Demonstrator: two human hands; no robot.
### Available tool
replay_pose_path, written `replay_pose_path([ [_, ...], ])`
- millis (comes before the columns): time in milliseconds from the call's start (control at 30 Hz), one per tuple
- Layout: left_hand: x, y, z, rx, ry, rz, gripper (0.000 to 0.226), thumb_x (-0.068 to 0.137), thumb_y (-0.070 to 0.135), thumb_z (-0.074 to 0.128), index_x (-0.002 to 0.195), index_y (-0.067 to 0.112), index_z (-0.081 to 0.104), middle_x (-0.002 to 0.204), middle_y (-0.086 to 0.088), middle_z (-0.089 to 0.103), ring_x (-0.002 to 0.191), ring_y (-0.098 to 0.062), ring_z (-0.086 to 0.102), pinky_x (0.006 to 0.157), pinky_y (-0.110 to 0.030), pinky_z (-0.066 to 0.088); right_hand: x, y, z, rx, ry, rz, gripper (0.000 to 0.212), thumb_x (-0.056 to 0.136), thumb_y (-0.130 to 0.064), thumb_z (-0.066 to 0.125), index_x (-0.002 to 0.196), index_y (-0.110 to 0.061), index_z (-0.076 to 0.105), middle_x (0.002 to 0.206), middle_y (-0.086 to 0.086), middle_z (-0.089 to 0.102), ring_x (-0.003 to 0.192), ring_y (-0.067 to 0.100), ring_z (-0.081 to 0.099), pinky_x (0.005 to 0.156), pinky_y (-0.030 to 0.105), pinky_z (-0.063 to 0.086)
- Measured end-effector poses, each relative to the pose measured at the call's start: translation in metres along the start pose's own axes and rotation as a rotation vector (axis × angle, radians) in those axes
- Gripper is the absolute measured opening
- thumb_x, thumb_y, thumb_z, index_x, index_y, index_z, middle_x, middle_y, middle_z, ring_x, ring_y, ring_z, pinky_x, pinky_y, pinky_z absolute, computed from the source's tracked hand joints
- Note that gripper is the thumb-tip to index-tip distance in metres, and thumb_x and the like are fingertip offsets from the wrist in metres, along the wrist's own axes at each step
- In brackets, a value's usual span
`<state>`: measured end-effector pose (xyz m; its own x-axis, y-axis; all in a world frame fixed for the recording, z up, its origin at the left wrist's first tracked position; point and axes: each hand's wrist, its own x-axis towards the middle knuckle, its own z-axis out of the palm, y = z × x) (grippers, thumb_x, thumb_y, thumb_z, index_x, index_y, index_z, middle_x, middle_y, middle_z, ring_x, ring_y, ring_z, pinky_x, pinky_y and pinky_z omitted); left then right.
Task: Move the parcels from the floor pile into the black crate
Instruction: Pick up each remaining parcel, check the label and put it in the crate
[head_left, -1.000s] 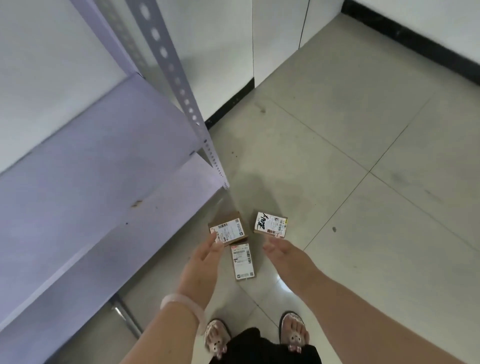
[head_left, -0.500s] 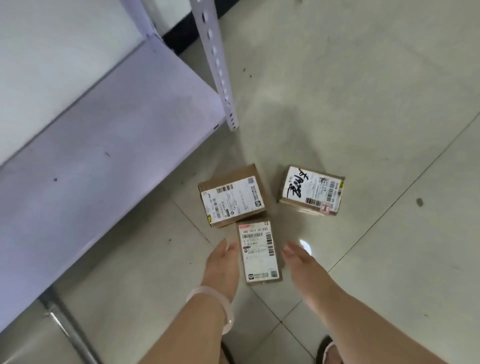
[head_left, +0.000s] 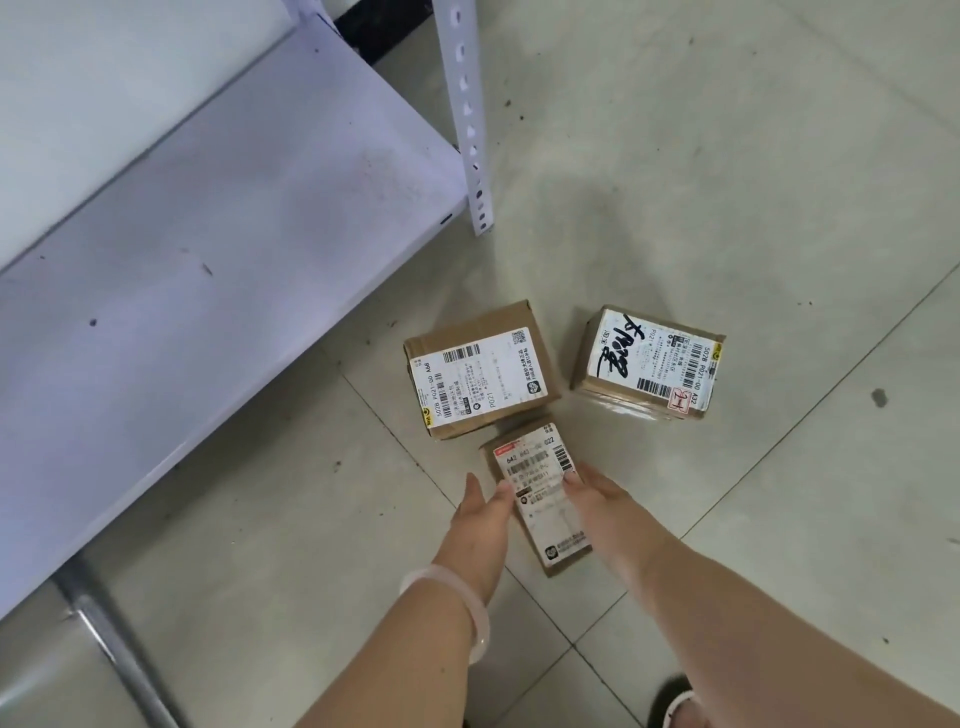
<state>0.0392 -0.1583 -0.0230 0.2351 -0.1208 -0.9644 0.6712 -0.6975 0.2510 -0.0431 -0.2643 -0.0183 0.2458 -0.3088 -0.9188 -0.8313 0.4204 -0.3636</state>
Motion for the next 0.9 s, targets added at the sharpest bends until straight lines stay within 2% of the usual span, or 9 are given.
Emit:
replay_pose_path([
  [100, 0.007, -0.003, 0.002, -0.020, -0.028, 0.025, 0.059, 0.097, 0.044, 0.040, 0.150, 0.031, 0.016, 0.149, 0.000, 0.040, 0.139, -0.023, 0.034, 0.118, -0.043, 0.022, 0.012, 0.000, 0.001, -0.166, 0.060, 0.000, 0.038, 0.095, -0.043, 0.044, 0.131, -0.034, 0.051, 0.121, -0.002, 0.061, 0.104, 0.019, 0.059, 0.080, 0.022, 0.044],
  [167, 0.009, -0.008, 0.006, -0.050, -0.053, 0.078, 0.039, 0.100, 0.036, 0.039, 0.139, 0.035, 0.037, 0.115, 0.012, 0.061, 0.105, -0.004, 0.057, 0.103, -0.029, 0.037, 0.013, 0.003, 0.003, -0.160, 0.018, 0.011, 0.041, 0.097, -0.040, 0.042, 0.137, -0.032, 0.045, 0.126, 0.000, 0.057, 0.104, 0.017, 0.059, 0.072, 0.011, 0.041],
  [233, 0.006, -0.013, 0.011, -0.056, -0.057, 0.117, 0.023, 0.101, 0.028, 0.037, 0.110, 0.044, 0.050, 0.092, 0.020, 0.062, 0.069, 0.008, 0.062, 0.068, -0.014, 0.049, 0.007, 0.007, 0.003, -0.102, -0.013, 0.010, 0.032, 0.098, -0.034, 0.042, 0.128, -0.029, 0.051, 0.112, 0.002, 0.063, 0.085, 0.011, 0.062, 0.048, 0.007, 0.042],
  [267, 0.004, -0.014, 0.013, -0.075, -0.050, 0.127, 0.025, 0.101, 0.025, 0.037, 0.100, 0.046, 0.051, 0.090, 0.019, 0.062, 0.059, 0.011, 0.062, 0.050, -0.010, 0.048, 0.001, 0.008, 0.001, -0.070, 0.010, 0.002, 0.027, 0.098, -0.033, 0.043, 0.122, -0.029, 0.054, 0.108, 0.003, 0.065, 0.081, 0.011, 0.063, 0.045, 0.010, 0.044],
  [333, -0.006, -0.013, 0.016, -0.120, -0.032, 0.145, 0.029, 0.101, 0.022, 0.037, 0.097, 0.048, 0.051, 0.097, 0.014, 0.063, 0.053, 0.016, 0.060, 0.036, -0.006, 0.042, -0.010, 0.013, -0.004, 0.011, 0.098, -0.031, 0.018, 0.097, -0.030, 0.044, 0.109, -0.034, 0.058, 0.100, 0.000, 0.069, 0.079, 0.013, 0.067, 0.048, 0.016, 0.047],
  [500, -0.052, 0.032, 0.027, -0.231, -0.083, 0.203, 0.032, 0.099, 0.030, 0.038, 0.126, 0.041, 0.054, 0.125, 0.000, 0.059, 0.097, -0.013, 0.067, 0.060, -0.022, 0.055, -0.055, -0.018, -0.025, 0.170, 0.254, -0.127, 0.022, 0.096, -0.030, 0.044, 0.114, -0.033, 0.057, 0.105, -0.002, 0.066, 0.082, 0.009, 0.066, 0.050, 0.015, 0.044],
  [600, -0.096, 0.076, 0.028, -0.260, -0.073, 0.314, 0.030, 0.099, 0.026, 0.041, 0.120, 0.037, 0.058, 0.120, 0.002, 0.064, 0.096, -0.013, 0.068, 0.064, -0.022, 0.056, -0.095, -0.059, -0.041, 0.222, 0.285, -0.207, 0.020, 0.096, -0.031, 0.044, 0.112, -0.034, 0.056, 0.097, -0.011, 0.067, 0.082, 0.005, 0.063, 0.052, 0.014, 0.043],
  [733, -0.189, 0.139, 0.021, -0.226, -0.052, 0.473, 0.035, 0.100, 0.026, 0.037, 0.131, 0.031, 0.052, 0.129, 0.000, 0.060, 0.113, -0.018, 0.060, 0.095, -0.035, 0.050, -0.176, -0.130, -0.067, 0.237, 0.272, -0.345, 0.026, 0.096, -0.035, 0.043, 0.119, -0.041, 0.053, 0.105, -0.010, 0.066, 0.094, 0.008, 0.062, 0.067, 0.020, 0.045],
  [900, -0.347, 0.203, 0.002, -0.258, -0.114, 0.645, 0.034, 0.098, 0.031, 0.039, 0.128, 0.034, 0.054, 0.118, 0.004, 0.067, 0.096, -0.011, 0.068, 0.072, -0.026, 0.057, -0.329, -0.213, -0.104, 0.314, 0.253, -0.517, 0.034, 0.097, -0.033, 0.044, 0.130, -0.042, 0.050, 0.114, -0.016, 0.063, 0.091, -0.009, 0.059, 0.067, 0.011, 0.046],
])
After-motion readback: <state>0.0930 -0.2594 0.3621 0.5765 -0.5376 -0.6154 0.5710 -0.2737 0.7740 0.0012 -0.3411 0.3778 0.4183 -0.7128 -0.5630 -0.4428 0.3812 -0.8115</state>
